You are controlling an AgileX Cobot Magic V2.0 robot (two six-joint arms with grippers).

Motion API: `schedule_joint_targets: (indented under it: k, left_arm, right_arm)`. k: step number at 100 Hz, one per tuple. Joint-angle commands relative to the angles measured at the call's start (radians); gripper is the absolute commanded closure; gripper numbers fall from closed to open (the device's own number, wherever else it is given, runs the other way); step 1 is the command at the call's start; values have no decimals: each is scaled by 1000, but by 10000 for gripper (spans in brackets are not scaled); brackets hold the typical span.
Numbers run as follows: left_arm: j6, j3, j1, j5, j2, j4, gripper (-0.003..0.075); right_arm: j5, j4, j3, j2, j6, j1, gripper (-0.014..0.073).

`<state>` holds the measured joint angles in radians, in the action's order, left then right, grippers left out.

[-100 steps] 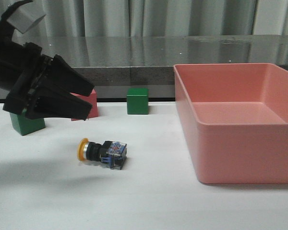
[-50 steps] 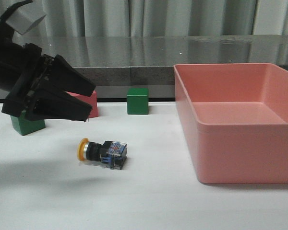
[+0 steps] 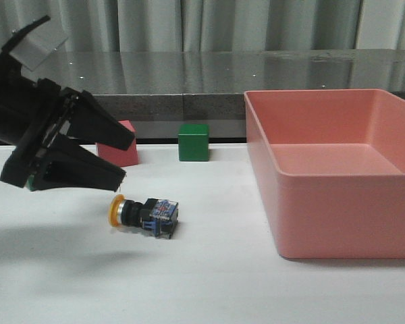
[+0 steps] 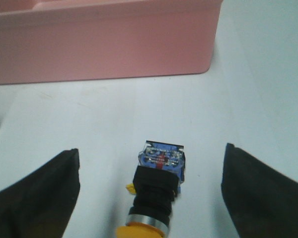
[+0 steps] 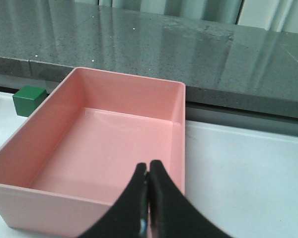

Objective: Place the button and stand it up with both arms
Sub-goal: 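Bring the left gripper down over the lying push button, then grasp the button body with the left gripper and lift it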

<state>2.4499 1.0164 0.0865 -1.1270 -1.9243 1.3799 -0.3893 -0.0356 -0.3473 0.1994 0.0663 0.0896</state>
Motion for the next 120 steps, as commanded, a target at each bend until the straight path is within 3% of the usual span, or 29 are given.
schedule_joint_targets:
  k: [1, 44, 75, 87, 111, 120]
  left_arm:
    - [6, 24, 3, -60, 2, 60, 156]
    - [131, 24, 3, -71, -127, 130, 156]
    - [130, 24, 3, -71, -195, 167, 162]
    - [130, 24, 3, -74, -199, 176, 278]
    - [129, 24, 3, -115, -199, 179, 734]
    - [126, 24, 3, -143, -187, 177, 739]
  right_arm:
    - [70, -1, -26, 10, 3, -5, 655]
    - [69, -1, -26, 10, 3, -5, 655]
    - [68, -1, -26, 10, 3, -5, 655]
    - [68, -1, -26, 10, 3, -5, 655]
    - [68, -1, -26, 10, 3, -5, 655]
    - [68, -1, -26, 10, 3, -5, 655]
